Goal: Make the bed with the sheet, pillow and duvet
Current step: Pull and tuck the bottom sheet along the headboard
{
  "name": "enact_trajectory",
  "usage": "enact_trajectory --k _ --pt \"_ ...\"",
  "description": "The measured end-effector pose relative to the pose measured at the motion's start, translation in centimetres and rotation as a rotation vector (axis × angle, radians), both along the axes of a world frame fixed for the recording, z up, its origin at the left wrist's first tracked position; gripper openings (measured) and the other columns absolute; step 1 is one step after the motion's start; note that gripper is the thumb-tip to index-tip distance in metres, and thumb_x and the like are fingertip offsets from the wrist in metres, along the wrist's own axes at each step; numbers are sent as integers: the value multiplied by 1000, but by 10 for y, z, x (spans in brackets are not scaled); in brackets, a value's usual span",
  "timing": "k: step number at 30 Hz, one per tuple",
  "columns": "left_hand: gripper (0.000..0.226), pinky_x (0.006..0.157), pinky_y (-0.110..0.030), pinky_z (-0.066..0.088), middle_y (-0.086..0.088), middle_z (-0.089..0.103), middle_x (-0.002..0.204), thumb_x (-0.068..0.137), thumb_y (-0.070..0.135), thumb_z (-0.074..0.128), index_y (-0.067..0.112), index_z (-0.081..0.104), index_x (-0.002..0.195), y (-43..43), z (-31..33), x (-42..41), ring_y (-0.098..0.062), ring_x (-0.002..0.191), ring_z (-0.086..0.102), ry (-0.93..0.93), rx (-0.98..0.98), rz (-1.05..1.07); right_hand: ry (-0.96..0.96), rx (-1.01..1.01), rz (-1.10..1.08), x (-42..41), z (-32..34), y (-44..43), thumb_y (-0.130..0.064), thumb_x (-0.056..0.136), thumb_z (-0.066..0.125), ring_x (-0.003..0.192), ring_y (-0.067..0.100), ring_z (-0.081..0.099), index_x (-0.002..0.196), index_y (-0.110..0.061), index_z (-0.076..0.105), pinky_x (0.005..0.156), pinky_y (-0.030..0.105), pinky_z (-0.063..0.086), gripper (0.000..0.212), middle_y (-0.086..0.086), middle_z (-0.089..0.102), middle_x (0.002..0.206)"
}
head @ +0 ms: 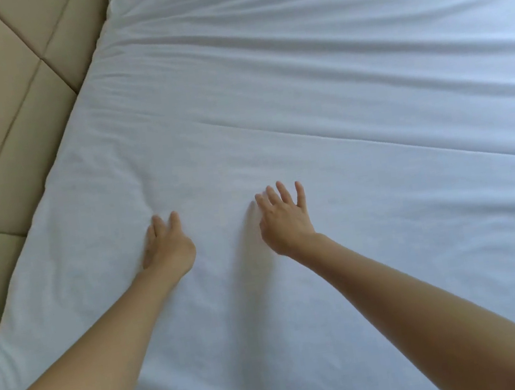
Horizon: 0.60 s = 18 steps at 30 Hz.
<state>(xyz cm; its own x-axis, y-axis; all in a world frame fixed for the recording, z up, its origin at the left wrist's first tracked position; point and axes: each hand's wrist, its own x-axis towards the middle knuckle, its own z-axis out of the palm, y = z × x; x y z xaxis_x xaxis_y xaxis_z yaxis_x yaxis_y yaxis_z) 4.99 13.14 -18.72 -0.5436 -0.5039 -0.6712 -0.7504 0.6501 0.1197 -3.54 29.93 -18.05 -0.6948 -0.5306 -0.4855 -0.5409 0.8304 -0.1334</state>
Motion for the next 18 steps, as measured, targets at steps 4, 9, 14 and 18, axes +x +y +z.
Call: enact_trajectory --k 4,9,14,18 --pt "63 116 -36 19 -6 -11 159 97 11 27 19 -3 152 47 41 26 -28 146 10 -34 152 -42 -43 -14 -102 33 38 41 -14 97 29 147 25 -2 147 -12 20 115 48 -12 50 9 12 157" --pt "61 116 -36 15 -3 -13 158 97 9 25 20 -1 152 103 53 56 -22 147 -1 63 213 -191 -149 56 -212 86 39 98 -15 98 28 147 24 -2 147 -14 19 116 48 -9 50 8 8 158" --pt "60 119 -37 5 -9 -18 157 99 14 26 14 -4 151 128 26 110 -33 146 -6 -164 168 -236 -286 92 -253 145 20 129 -10 95 32 146 22 6 145 -17 21 117 47 -1 52 4 5 157" --pt "53 111 -38 27 -20 12 153 98 12 31 2 14 147 130 34 141 -36 138 25 -285 49 -242 -318 52 -268 173 28 128 -9 94 32 131 23 38 135 -12 38 116 45 2 42 7 42 139"
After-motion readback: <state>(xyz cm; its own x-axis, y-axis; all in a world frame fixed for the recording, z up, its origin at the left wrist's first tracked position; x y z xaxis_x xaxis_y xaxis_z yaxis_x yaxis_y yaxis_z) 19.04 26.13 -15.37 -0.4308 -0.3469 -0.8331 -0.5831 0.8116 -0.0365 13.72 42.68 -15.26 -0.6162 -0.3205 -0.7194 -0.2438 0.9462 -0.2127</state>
